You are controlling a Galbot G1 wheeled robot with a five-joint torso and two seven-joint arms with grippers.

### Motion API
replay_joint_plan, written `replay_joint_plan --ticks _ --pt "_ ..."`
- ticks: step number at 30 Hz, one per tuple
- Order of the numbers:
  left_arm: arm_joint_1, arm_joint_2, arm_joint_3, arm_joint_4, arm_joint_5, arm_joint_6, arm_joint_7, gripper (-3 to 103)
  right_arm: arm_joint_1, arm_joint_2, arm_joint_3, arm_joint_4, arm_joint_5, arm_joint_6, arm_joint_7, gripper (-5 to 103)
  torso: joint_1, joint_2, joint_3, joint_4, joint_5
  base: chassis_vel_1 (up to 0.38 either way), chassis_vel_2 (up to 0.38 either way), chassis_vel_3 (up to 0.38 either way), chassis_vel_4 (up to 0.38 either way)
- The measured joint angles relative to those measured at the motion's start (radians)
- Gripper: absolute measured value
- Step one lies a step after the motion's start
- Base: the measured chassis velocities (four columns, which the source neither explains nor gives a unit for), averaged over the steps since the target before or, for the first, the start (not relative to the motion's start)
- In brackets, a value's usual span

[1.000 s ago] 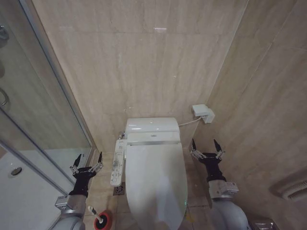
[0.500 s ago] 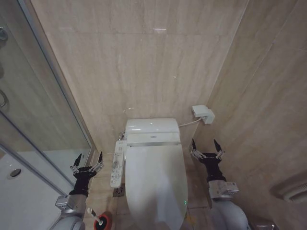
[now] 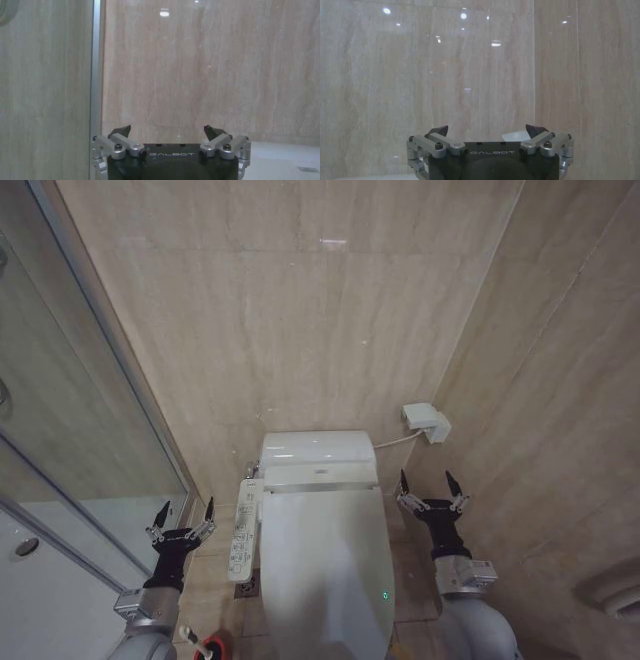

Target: Open the toilet lid, clean the toilet bowl with a toilet brush, close the toilet lid, and flush.

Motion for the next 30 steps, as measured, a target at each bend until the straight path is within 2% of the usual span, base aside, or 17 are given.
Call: replay_joint_plan --ticks 17,30 --pt "-0.003 0.008 -0.011 0.011 0.001 -0.009 -0.010 98 0.000 0.000 0.000 0.000 0.000 0.000 0.000 100 0.000 0.000 0.000 0.0001 0.0001 -0.032 0.032 0.032 -0.023" --pt "-0.060 0.007 0.006 0.048 -0.011 0.013 -0.019 100 0.000 0.000 0.000 0.000 0.000 0.000 0.000 100 0.001 0.000 0.000 0.0001 0.0000 0.000 0.000 0.000 0.000"
